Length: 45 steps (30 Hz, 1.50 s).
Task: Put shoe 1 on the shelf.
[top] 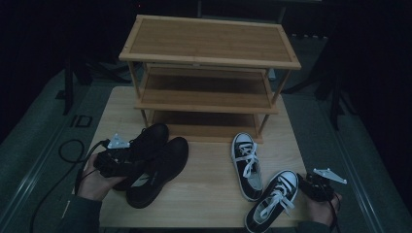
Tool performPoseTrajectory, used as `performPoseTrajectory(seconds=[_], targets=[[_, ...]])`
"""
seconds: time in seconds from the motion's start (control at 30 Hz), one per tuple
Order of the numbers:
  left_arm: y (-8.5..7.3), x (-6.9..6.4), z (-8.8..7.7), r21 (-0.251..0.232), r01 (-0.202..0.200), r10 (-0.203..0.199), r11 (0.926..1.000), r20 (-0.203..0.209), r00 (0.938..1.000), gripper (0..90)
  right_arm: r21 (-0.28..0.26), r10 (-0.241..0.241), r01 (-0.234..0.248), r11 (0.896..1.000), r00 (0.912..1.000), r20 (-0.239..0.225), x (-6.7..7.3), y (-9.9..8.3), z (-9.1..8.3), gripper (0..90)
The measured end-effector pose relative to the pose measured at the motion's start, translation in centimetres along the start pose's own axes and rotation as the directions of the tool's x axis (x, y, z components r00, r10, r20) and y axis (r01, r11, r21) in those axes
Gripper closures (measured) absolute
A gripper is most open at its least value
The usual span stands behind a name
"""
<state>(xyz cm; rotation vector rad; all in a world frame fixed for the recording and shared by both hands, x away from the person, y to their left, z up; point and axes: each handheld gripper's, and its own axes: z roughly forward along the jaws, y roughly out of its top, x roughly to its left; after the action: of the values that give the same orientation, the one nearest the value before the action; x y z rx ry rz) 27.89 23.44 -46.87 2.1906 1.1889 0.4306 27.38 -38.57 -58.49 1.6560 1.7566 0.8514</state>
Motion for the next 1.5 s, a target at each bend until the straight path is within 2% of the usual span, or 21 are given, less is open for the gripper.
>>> performPoseTrajectory(seconds=[0.07, 0.3, 0.37, 0.47, 0.57, 0.63, 0.7, 0.73, 0.77, 0.8, 0.83, 0.87, 0.93, 0.97, 1.0, 1.03, 1.07, 1.13, 1.23, 1.37, 1.5], targets=[[0.1, 0.0, 0.3, 0.026, -0.007, 0.007, 0.9996, -0.006, 1.0000, 40.3, 0.000, 0.000, 0.000, 1.000, 1.0000, 0.000, 0.0, 0.0, 0.0, 55.4], [0.7, 0.0, 1.3, 0.069, -0.016, 0.016, 0.9975, 0.000, 0.9999, 42.2, 0.000, 0.000, 0.000, 1.000, 1.0000, 0.000, 0.0, 0.0, 0.0, 55.4], [1.1, 0.1, 2.0, 0.100, -0.007, 0.007, 0.9950, 0.006, 1.0000, 43.1, 0.000, 0.000, 0.000, 1.000, 1.0000, 0.000, 0.0, 0.0, 0.0, 55.4], [1.3, 0.4, 2.3, 0.118, 0.006, -0.008, 0.9930, 0.020, 0.9998, 44.6, 0.000, 0.000, 0.000, 1.000, 1.0000, 0.000, 0.0, 0.0, 0.0, 55.4], [1.6, 0.4, 2.6, 0.141, 0.004, -0.007, 0.9900, 0.026, 0.9996, 48.2, 0.000, 0.000, 0.000, 1.000, 1.0000, 0.000, 0.0, 0.0, 0.0, 55.4], [2.0, 0.3, 3.3, 0.187, -0.025, 0.023, 0.9820, 0.011, 0.9997, 50.4, 0.000, 0.001, -0.001, 1.000, 1.0000, 0.000, 0.0, 0.0, 0.0, 55.4], [2.1, 0.2, 3.5, 0.200, -0.023, 0.022, 0.9796, 0.006, 0.9997, 51.3, 0.001, 0.001, -0.001, 1.000, 1.0000, 0.000, 0.0, 0.0, 0.0, 55.4], [2.3, 0.1, 4.0, 0.226, -0.033, 0.036, 0.9735, -0.007, 0.9993, 52.7, 0.000, 0.000, 0.000, 1.000, 1.0000, 0.000, 0.0, 0.0, 0.0, 55.4], [2.3, 0.1, 4.0, 0.226, -0.033, 0.036, 0.9735, -0.007, 0.9993, 53.3, 0.000, 0.000, 0.000, 1.000, 1.0000, 0.000, 0.0, 0.0, 0.0, 55.4], [2.4, 0.0, 4.4, 0.250, -0.047, 0.051, 0.9671, -0.010, 0.9986, 54.7, 0.000, 0.000, 0.000, 1.000, 1.0000, 0.000, 0.0, 0.0, 0.0, 55.4], [2.4, 0.0, 4.4, 0.250, -0.047, 0.051, 0.9671, -0.010, 0.9986, 56.0, 0.000, 0.000, 0.000, 1.000, 1.0000, 0.000, 0.0, 0.0, 0.0, 55.4], [2.5, 0.0, 4.7, 0.265, -0.054, 0.058, 0.9628, -0.007, 0.9983, 58.0, 0.000, 0.000, 0.000, 1.000, 1.0000, 0.000, 0.0, 0.0, 0.0, 55.4], [2.5, -0.1, 4.8, 0.272, -0.057, 0.061, 0.9606, -0.006, 0.9981, 59.1, 0.000, 0.000, 0.000, 1.000, 1.0000, 0.000, 0.0, 0.0, 0.0, 55.4], [2.6, -0.1, 4.7, 0.270, -0.065, 0.067, 0.9607, -0.001, 0.9977, 71.7, 0.001, 0.001, -0.001, 1.000, 1.0000, 0.000, 0.0, 0.0, 0.0, 55.4], [2.6, -0.2, 4.6, 0.265, -0.076, 0.080, 0.9613, -0.003, 0.9968, 71.7, 0.001, 0.001, -0.001, 1.000, 1.0000, 0.000, 0.0, 0.0, 0.0, 55.4], [2.6, -0.2, 4.5, 0.262, -0.078, 0.085, 0.9619, -0.016, 0.9962, 78.0, 0.000, 0.001, -0.001, 1.000, 1.0000, 0.000, 0.0, 0.0, 0.0, 55.4], [2.6, -0.2, 4.5, 0.258, -0.065, 0.072, 0.9640, -0.017, 0.9973, 81.4, 0.000, 0.001, -0.001, 1.000, 1.0000, 0.000, 0.0, 0.0, 0.0, 55.3], [2.6, 0.1, 4.4, 0.252, -0.059, 0.062, 0.9660, -0.002, 0.9981, 83.0, 0.001, 0.001, -0.001, 1.000, 1.0000, -0.001, 0.0, 0.0, 0.0, 55.3], [2.6, 0.0, 4.3, 0.244, -0.057, 0.062, 0.9681, -0.011, 0.9980, 84.0, 0.001, 0.000, 0.000, 1.000, 1.0000, -0.001, 0.0, 0.0, 0.0, 55.3], [2.7, 0.0, 4.0, 0.218, -0.040, 0.043, 0.9752, -0.012, 0.9990, 85.7, 0.001, 0.001, -0.001, 1.000, 1.0000, -0.001, 0.0, 0.0, 0.0, 55.3], [2.8, 0.0, 3.7, 0.206, -0.034, 0.041, 0.9780, -0.028, 0.9988, 85.8, 0.001, 0.001, -0.001, 1.000, 1.0000, -0.001, 0.0, 0.0, 0.0, 55.3]])
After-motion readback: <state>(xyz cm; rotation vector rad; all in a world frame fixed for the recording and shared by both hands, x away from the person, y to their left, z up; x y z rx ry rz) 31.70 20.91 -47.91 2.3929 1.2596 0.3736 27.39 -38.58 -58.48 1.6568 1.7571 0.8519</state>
